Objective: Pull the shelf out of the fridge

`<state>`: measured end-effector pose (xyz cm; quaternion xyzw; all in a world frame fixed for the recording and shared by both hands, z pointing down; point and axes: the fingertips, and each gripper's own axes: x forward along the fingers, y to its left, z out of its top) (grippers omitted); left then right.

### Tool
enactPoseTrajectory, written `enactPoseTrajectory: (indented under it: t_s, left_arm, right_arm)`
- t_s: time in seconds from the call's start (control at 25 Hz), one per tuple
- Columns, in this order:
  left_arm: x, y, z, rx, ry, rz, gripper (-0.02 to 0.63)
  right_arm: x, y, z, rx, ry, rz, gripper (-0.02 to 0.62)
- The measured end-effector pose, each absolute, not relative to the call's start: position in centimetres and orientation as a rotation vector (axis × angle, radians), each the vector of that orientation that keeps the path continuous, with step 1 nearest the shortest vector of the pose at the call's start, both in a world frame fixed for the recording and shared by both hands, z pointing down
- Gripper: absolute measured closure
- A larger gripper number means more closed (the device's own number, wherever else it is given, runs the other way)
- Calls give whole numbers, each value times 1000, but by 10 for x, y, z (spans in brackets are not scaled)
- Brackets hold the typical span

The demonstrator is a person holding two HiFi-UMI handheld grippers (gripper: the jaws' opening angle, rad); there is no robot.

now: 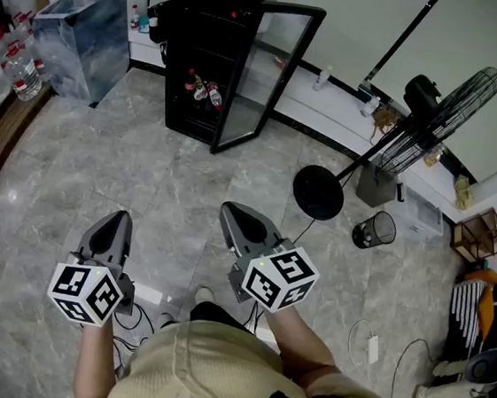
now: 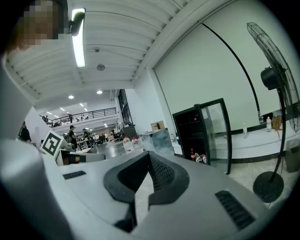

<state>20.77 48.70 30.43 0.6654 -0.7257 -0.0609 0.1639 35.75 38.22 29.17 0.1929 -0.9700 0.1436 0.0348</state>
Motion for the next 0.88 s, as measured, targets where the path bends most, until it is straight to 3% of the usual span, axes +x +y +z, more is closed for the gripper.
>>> enactPoseTrajectory:
  t_s: [0.2,0.88]
  left_arm:
    - [226,465,311,1902,-1983,-311,589]
    - [228,380,331,1794,-2028,-312,589]
  right_arm:
    - [374,360,303,580,-2979,542,580]
    - [361,286,338,442,-2933,613,577]
